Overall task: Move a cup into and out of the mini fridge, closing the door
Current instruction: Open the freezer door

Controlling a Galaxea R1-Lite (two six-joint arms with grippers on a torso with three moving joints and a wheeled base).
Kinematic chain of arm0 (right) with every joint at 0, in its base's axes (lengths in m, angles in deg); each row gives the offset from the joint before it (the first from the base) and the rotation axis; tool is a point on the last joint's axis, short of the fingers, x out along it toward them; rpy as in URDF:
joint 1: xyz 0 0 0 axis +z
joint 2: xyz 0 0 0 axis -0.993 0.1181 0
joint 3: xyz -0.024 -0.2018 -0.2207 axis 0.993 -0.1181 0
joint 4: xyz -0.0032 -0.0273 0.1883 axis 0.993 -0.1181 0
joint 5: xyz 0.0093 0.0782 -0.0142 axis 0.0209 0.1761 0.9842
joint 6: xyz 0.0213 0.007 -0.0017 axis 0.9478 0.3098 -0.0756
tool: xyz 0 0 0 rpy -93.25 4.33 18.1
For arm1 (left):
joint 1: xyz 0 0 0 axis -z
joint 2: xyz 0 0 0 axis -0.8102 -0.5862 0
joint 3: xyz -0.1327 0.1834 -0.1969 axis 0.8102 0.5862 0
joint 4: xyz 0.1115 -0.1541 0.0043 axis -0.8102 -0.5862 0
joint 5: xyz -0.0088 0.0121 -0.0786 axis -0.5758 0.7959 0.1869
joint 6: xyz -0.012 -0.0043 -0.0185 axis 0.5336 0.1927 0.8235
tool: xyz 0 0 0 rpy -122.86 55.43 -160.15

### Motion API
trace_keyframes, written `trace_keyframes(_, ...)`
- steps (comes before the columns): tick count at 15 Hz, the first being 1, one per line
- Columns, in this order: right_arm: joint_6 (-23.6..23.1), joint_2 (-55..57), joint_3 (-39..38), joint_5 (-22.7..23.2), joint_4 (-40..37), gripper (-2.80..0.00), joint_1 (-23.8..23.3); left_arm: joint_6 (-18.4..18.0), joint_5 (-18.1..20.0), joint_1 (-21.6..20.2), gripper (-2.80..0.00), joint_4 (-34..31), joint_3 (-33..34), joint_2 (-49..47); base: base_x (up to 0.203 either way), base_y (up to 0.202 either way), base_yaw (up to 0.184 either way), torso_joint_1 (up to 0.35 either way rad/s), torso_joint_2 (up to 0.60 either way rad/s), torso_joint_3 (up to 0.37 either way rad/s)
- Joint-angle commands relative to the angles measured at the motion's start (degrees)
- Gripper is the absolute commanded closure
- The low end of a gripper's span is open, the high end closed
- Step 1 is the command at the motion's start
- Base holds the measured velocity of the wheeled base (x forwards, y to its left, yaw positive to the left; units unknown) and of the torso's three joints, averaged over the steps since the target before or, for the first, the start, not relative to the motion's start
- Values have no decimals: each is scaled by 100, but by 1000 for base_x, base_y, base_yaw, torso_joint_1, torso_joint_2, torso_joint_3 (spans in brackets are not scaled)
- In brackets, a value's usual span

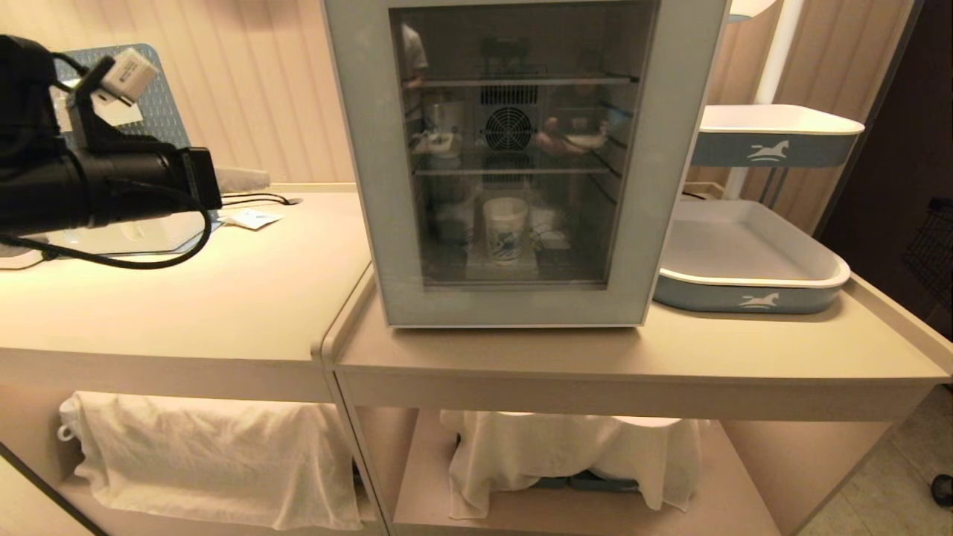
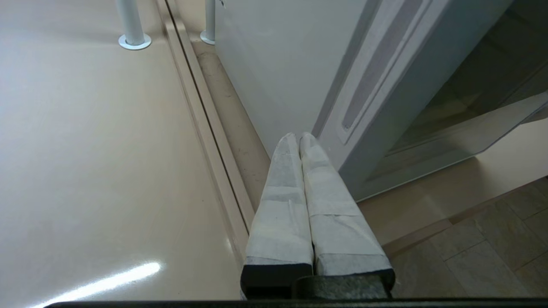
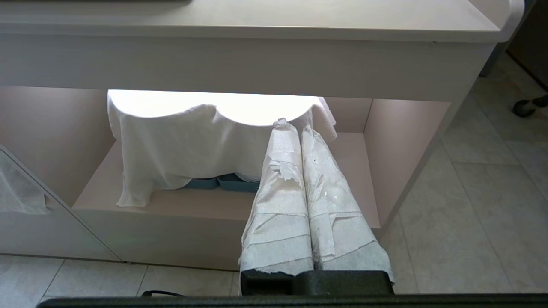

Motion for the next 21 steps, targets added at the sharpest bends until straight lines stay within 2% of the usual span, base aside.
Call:
trace_keyframes(1,-3,-1,1,2,-7,0,-2,-21,17,-50,0,44,21,-151,0,0,0,0,0,0)
trace_keyframes(12,-3,-1,1,2,-7,0,4,29,79,-275,0,693,126,-593,0,0,0,0,0,0)
trace_keyframes(18,-3,-1,1,2,-7,0,-2,63,353,-215,0,756,310,-347,0,0,0,0,0,0)
trace_keyframes(21,-3,-1,1,2,-7,0,-2,80,638,-213,0,783,311,-428,0,0,0,0,0,0)
